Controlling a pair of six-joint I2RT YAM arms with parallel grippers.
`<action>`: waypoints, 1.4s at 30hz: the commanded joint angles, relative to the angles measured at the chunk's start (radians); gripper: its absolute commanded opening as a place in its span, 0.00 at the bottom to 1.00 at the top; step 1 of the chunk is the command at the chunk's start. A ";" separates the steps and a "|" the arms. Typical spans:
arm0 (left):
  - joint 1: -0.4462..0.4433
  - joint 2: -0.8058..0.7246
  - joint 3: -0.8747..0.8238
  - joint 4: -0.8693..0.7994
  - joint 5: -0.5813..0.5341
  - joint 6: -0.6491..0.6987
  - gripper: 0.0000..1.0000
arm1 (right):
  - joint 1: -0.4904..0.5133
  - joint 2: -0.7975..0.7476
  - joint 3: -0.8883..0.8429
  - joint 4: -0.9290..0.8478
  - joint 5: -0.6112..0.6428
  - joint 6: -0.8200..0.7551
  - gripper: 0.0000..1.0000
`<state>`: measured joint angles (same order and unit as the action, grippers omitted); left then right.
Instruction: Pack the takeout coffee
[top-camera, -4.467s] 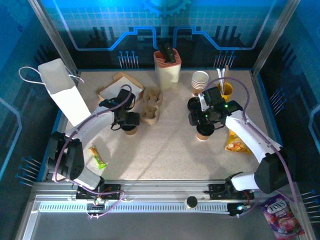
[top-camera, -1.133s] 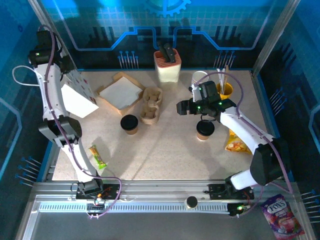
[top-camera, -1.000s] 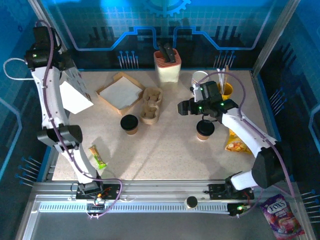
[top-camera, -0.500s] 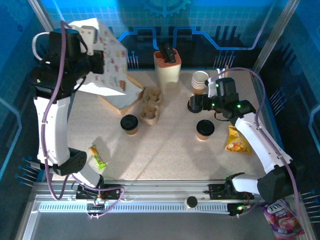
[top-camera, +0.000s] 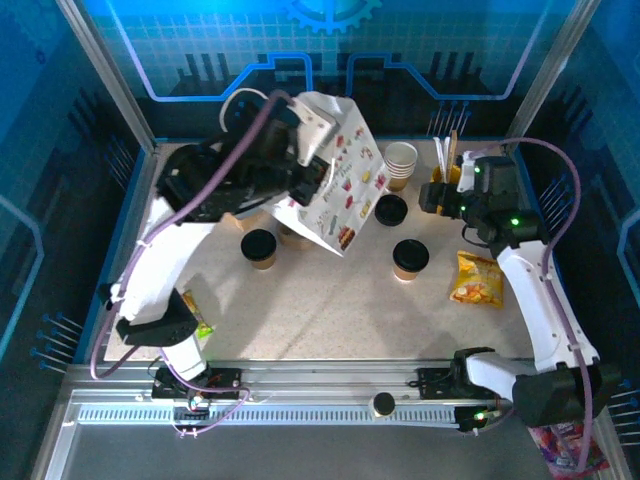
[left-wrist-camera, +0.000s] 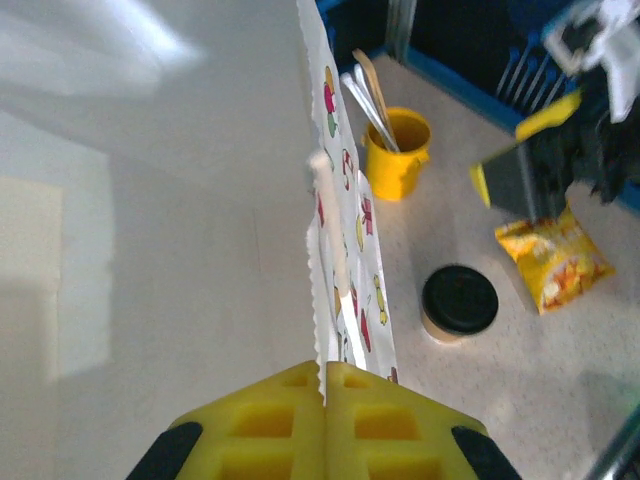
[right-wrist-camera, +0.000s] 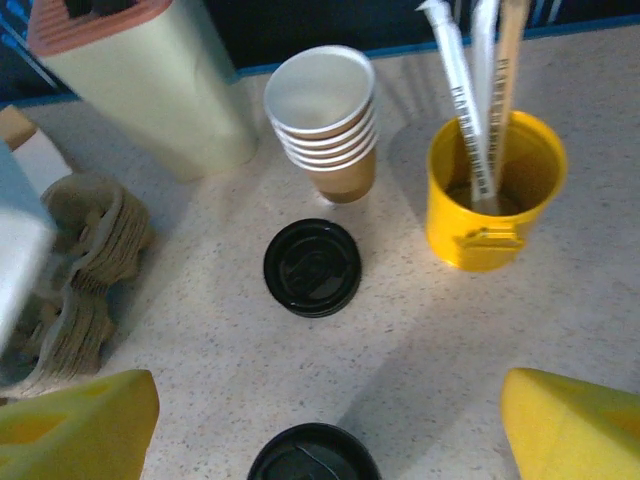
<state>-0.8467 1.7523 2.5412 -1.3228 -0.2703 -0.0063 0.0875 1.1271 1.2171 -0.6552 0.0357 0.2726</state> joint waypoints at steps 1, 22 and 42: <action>-0.065 0.037 -0.032 -0.047 -0.097 -0.051 0.00 | -0.041 -0.059 -0.011 -0.038 0.018 0.017 0.89; -0.130 -0.050 -0.544 0.207 -0.083 -0.180 0.00 | -0.061 -0.067 -0.040 -0.024 -0.046 0.039 0.90; -0.130 0.175 -0.381 0.181 -0.105 -0.126 0.37 | -0.059 -0.067 -0.069 -0.019 -0.061 0.045 0.90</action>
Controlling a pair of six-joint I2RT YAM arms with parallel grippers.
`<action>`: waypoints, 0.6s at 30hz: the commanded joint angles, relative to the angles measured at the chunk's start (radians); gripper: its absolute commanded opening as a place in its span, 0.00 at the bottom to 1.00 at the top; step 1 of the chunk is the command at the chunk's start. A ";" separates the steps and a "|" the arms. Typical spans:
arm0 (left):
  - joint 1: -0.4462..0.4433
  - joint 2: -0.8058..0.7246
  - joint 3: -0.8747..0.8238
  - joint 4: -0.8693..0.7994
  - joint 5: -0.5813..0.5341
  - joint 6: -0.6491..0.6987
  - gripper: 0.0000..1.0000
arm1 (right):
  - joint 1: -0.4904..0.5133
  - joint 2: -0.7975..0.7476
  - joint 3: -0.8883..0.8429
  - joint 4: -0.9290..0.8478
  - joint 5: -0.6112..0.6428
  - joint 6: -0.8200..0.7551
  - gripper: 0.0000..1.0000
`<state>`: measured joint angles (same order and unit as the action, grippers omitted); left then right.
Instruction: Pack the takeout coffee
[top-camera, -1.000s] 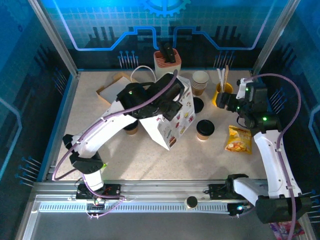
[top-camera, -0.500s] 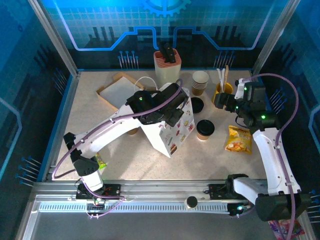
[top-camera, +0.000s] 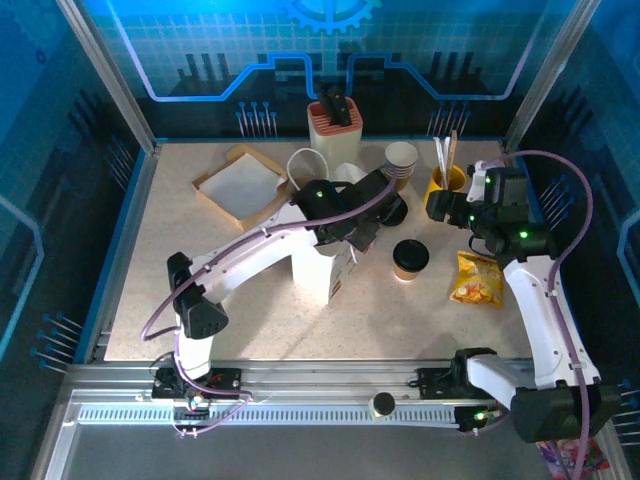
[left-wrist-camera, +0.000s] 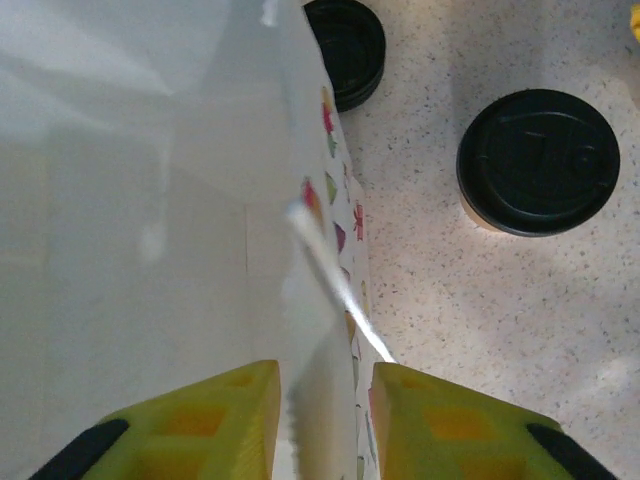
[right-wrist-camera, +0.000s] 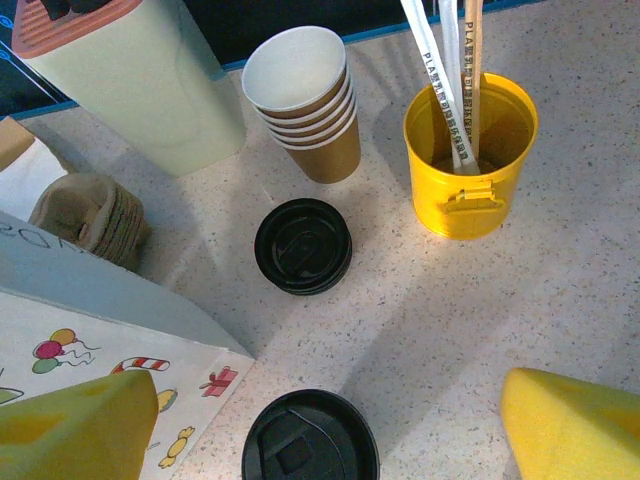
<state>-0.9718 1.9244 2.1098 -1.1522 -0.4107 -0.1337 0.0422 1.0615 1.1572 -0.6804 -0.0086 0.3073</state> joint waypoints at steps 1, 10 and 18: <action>-0.005 0.000 0.059 0.015 0.042 0.003 0.40 | -0.013 0.001 -0.009 0.008 -0.017 0.010 0.90; 0.016 -0.142 0.084 0.094 0.104 0.044 0.58 | 0.003 0.009 -0.005 0.027 -0.042 0.019 0.90; 0.239 -0.442 -0.216 0.269 0.186 -0.052 0.63 | 0.080 0.012 0.006 0.088 -0.108 -0.015 0.90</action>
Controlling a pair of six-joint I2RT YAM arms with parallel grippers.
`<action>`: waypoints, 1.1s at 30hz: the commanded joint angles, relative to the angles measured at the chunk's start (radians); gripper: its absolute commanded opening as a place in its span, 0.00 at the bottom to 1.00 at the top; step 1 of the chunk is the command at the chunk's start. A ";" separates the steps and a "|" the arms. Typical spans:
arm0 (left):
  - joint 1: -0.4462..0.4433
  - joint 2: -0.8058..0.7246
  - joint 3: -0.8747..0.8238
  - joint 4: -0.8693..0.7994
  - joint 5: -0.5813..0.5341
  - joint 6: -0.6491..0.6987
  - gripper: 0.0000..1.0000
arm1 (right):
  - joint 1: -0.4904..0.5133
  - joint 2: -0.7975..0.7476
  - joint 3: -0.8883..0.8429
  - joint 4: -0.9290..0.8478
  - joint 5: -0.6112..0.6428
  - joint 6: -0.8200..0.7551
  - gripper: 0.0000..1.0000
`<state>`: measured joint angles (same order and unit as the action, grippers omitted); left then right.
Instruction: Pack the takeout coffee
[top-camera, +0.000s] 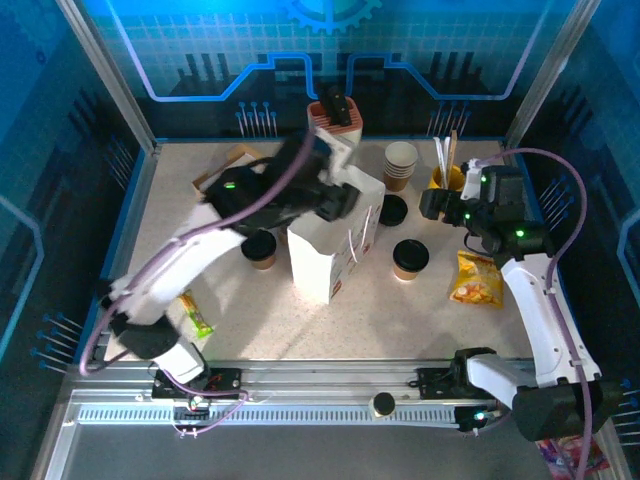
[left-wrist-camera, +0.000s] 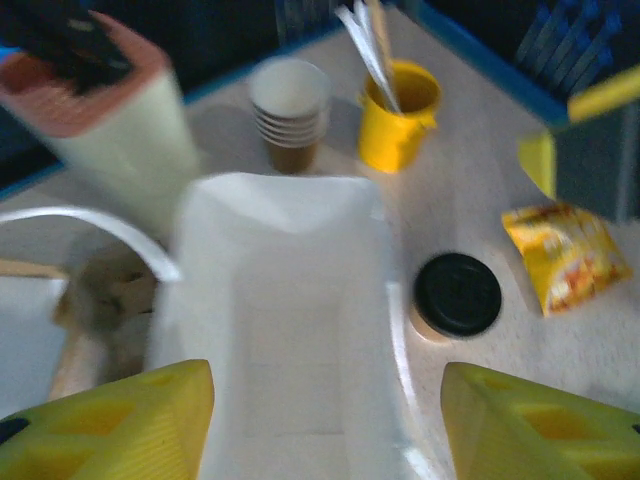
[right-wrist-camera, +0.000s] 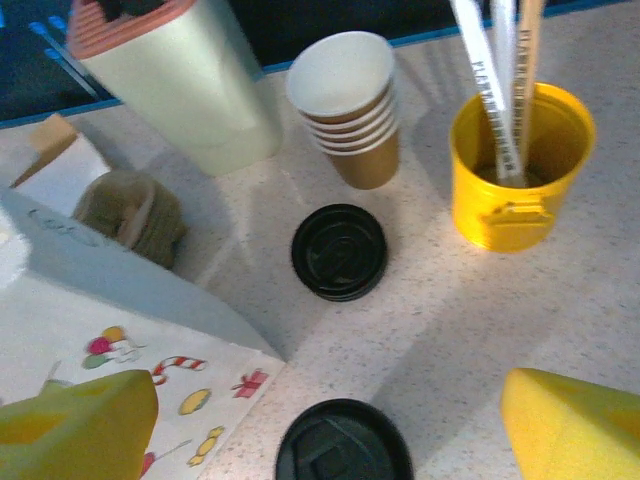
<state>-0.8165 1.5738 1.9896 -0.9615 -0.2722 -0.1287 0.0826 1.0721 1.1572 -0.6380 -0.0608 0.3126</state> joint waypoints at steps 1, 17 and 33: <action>0.130 -0.131 -0.152 0.095 0.065 -0.081 0.64 | 0.066 0.008 0.012 0.055 -0.073 -0.027 0.90; 0.344 -0.335 -0.597 0.190 0.231 -0.203 0.68 | 0.386 0.328 0.301 -0.036 0.211 -0.194 0.89; 0.340 -0.346 -0.742 0.217 0.325 -0.201 0.70 | 0.380 0.557 0.525 -0.204 0.404 -0.237 0.90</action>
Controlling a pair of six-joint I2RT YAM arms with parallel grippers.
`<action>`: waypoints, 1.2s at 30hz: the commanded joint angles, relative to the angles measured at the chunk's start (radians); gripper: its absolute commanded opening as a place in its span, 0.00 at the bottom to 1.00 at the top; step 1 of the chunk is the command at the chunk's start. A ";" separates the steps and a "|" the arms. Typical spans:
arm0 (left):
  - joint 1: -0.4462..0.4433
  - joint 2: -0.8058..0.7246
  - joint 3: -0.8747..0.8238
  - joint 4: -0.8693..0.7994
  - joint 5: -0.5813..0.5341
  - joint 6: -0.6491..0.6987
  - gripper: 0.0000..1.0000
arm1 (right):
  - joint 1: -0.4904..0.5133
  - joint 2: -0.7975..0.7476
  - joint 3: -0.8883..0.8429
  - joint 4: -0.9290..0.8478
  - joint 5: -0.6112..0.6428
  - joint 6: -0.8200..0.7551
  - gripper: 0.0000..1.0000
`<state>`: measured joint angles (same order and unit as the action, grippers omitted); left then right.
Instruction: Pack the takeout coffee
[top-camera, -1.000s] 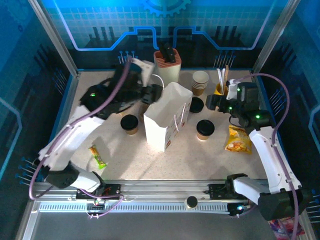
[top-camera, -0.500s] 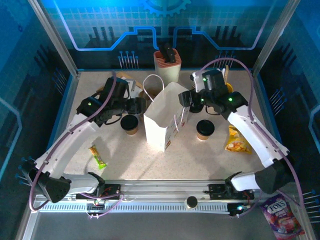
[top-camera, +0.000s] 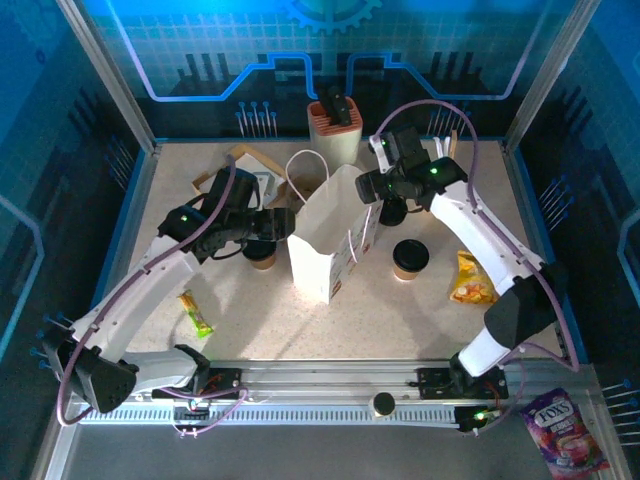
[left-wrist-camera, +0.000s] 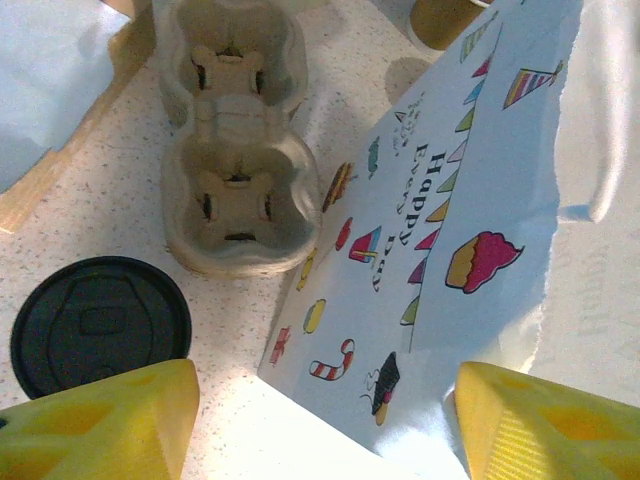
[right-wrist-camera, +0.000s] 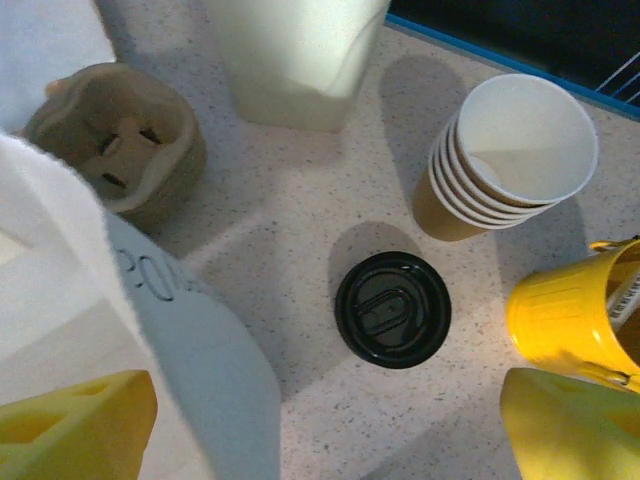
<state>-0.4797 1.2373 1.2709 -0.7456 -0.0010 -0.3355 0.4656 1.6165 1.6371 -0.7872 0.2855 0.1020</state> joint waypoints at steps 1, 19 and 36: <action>0.000 -0.010 -0.028 0.013 0.081 0.003 0.70 | -0.009 0.019 0.054 -0.060 0.061 -0.030 0.90; -0.053 0.047 0.045 0.163 0.081 -0.053 0.73 | -0.078 0.022 0.112 -0.096 -0.080 -0.007 0.90; 0.093 0.208 0.057 0.182 -0.067 -0.057 0.73 | -0.159 -0.204 -0.054 0.009 -0.255 0.048 0.91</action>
<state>-0.3939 1.3735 1.2781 -0.5350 -0.0044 -0.4313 0.3298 1.4563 1.6142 -0.7891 0.0444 0.1417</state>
